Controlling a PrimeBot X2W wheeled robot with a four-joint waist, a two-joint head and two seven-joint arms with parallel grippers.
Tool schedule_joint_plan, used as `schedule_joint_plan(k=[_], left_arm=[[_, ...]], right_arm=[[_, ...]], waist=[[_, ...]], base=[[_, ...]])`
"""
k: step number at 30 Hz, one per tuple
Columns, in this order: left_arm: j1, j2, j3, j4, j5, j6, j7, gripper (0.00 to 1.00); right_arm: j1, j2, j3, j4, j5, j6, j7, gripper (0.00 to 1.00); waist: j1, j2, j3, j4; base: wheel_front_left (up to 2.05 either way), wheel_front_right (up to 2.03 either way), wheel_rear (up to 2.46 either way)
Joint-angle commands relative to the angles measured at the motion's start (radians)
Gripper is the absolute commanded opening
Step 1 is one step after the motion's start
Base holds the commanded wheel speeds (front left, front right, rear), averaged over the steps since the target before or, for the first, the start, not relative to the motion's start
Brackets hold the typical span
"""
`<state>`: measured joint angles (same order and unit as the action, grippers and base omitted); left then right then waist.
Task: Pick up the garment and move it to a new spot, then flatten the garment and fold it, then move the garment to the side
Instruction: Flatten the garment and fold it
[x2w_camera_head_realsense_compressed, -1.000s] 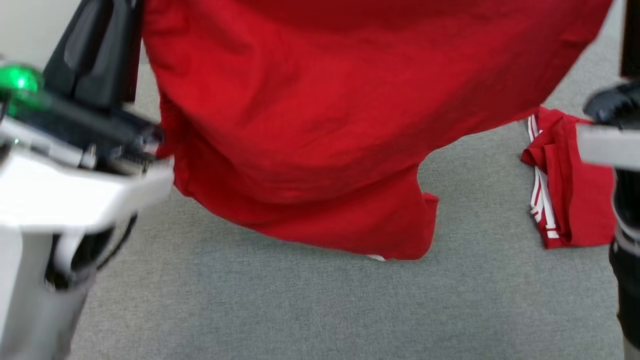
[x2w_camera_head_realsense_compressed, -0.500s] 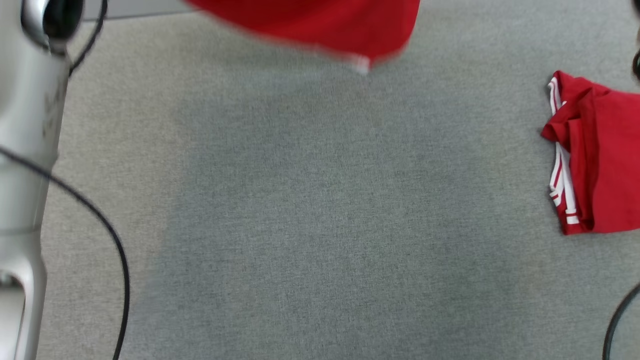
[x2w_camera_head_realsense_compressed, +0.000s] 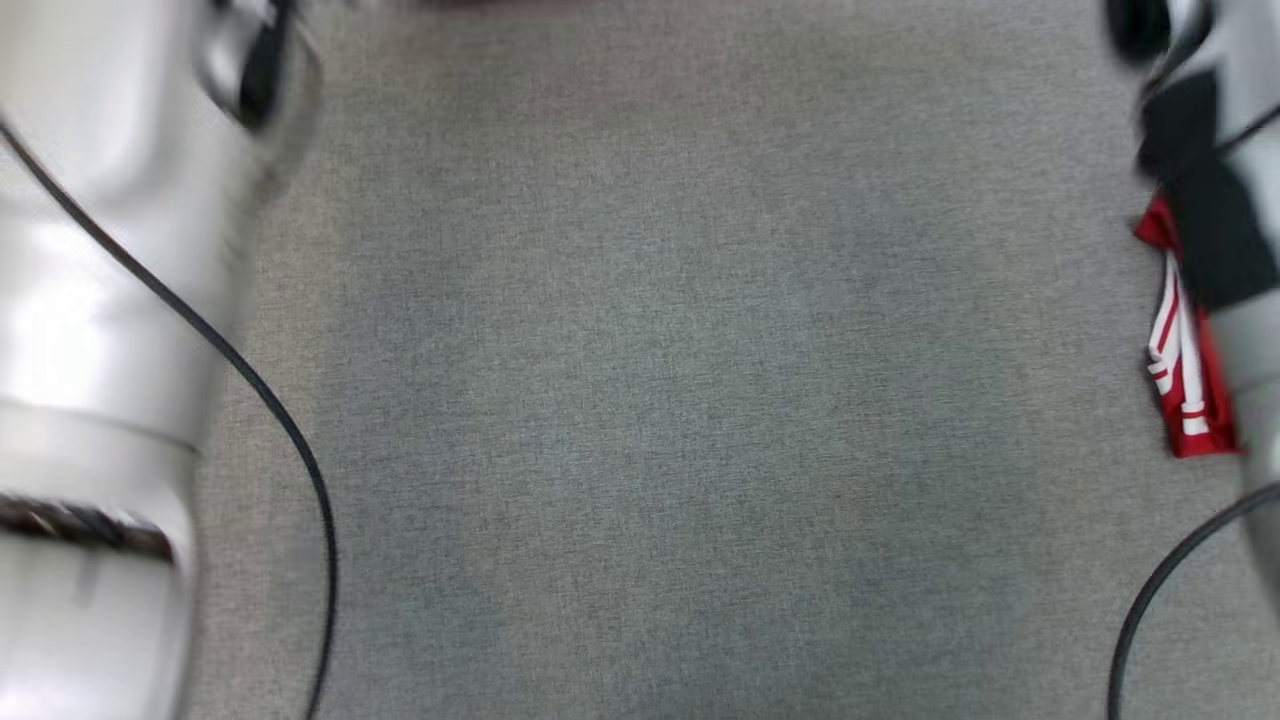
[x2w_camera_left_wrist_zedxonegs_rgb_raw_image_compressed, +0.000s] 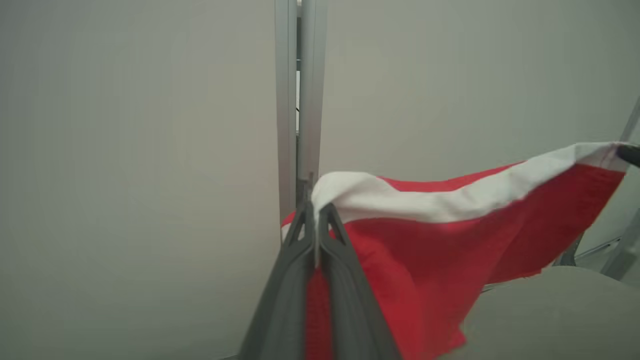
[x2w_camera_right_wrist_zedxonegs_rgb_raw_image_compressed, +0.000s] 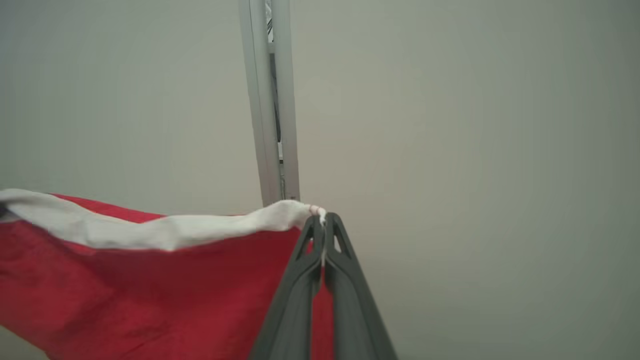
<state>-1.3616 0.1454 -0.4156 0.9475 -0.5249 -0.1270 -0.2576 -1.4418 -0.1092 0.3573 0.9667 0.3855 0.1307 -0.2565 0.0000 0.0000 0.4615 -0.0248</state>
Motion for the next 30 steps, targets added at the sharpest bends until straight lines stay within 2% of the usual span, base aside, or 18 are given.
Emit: schedule_joint_plan(k=[1, 3, 7, 14, 18, 26, 30], left_arm=[[0.053, -0.012, -0.015, -0.027, -0.003, -0.003, -0.006, 0.00], [0.126, -0.005, -0.001, -0.079, -0.006, -0.003, -0.006, 0.00], [0.307, -0.020, 0.036, -0.200, 0.035, -0.003, -0.005, 0.00], [0.660, -0.043, 0.130, -0.457, 0.122, 0.004, -0.005, 0.00], [0.824, -0.044, 0.140, -0.572, 0.158, 0.000, -0.005, 0.00], [1.090, 0.027, 0.080, -0.710, 0.222, -0.001, -0.005, 0.00], [1.186, 0.060, 0.079, -0.776, 0.222, 0.018, 0.012, 0.00]], right_arm=[[0.059, -0.002, 0.018, -0.010, 0.032, 0.000, -0.008, 0.00], [0.127, -0.010, 0.041, -0.055, 0.072, 0.000, -0.011, 0.00], [0.332, -0.049, 0.038, -0.250, 0.134, 0.000, -0.009, 0.00], [0.735, -0.068, -0.064, -0.533, 0.174, 0.000, -0.009, 0.00], [0.933, -0.058, -0.109, -0.648, 0.177, 0.000, -0.009, 0.00], [1.269, -0.027, -0.182, -0.806, 0.145, 0.000, -0.009, 0.00], [1.404, -0.001, -0.208, -0.899, 0.116, 0.000, 0.025, 0.00]], waist=[[0.0000, 0.0000, 0.010, 0.005], [0.0000, 0.0000, 0.016, 0.007], [0.0000, 0.0000, 0.025, 0.014], [0.0000, 0.0000, -0.001, 0.017], [0.0000, 0.0000, -0.034, 0.022], [0.0000, 0.0000, -0.131, 0.023], [0.0000, 0.0000, -0.173, 0.023]], base=[[0.00, 0.00, 0.00], [0.00, 0.00, 0.00], [0.00, 0.00, 0.00], [0.00, 0.00, 0.00], [0.00, 0.00, 0.00], [0.00, 0.00, 0.00], [0.00, 0.00, 0.00]])
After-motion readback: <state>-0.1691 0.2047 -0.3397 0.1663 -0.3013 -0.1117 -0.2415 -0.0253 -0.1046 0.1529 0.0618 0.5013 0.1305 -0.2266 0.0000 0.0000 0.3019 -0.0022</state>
